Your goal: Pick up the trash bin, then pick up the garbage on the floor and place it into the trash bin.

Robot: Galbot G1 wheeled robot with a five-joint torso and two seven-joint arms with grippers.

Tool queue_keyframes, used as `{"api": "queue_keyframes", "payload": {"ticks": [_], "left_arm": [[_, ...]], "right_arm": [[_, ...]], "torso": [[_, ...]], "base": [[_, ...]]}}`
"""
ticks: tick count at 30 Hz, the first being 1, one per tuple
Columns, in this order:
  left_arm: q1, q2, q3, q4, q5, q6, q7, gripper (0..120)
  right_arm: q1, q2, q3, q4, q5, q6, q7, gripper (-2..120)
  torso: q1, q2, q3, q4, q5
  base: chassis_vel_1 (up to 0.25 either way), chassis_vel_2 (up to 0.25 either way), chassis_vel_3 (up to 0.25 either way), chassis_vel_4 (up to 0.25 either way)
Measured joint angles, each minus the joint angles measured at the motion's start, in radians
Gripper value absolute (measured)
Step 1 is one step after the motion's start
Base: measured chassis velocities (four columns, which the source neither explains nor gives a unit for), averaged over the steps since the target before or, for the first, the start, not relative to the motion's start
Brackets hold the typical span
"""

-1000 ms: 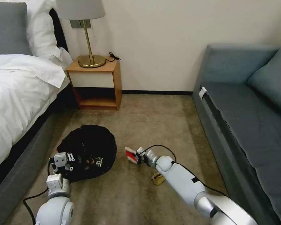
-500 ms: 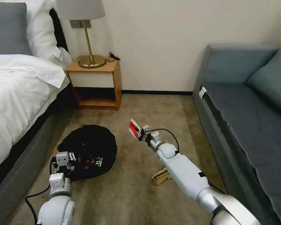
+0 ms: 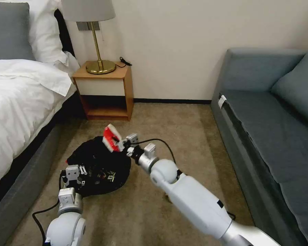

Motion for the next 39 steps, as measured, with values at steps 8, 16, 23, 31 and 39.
{"api": "queue_keyframes", "payload": {"ticks": [8,16,23,31,39], "left_arm": [[0.01,0.003,-0.007,-0.004,0.0,-0.005,0.003,4],[-0.001,-0.003,-0.004,0.017,-0.002,-0.007,0.003,4],[-0.006,-0.009,0.0,0.031,-0.001,-0.009,0.003,4],[-0.011,-0.006,-0.009,0.044,-0.002,-0.014,0.004,4],[-0.011,-0.005,-0.009,0.05,0.004,-0.018,0.007,4]], "right_arm": [[-0.017,0.027,-0.034,-0.11,-0.072,0.001,0.047,7],[-0.031,0.034,-0.038,-0.122,-0.086,-0.001,0.053,37],[-0.038,0.021,-0.032,-0.107,-0.104,0.009,0.054,64],[-0.032,-0.048,-0.034,-0.08,-0.114,0.005,0.052,90],[-0.033,-0.183,-0.042,-0.026,-0.165,-0.019,0.095,100]], "torso": [[0.0,0.0,0.0,0.0,0.0],[0.0,0.0,0.0,0.0,0.0001],[0.0,0.0,0.0,0.0001,0.0002],[0.0,0.0,0.0,0.0,0.0001],[0.0,0.0,0.0,0.0002,0.0004]], "base": [[0.0,0.0,0.0,0.0],[0.0,0.0,0.0,0.0],[0.0,0.0,0.0,0.0],[0.0,0.0,0.0,0.0],[0.0,0.0,0.0,0.0]]}}
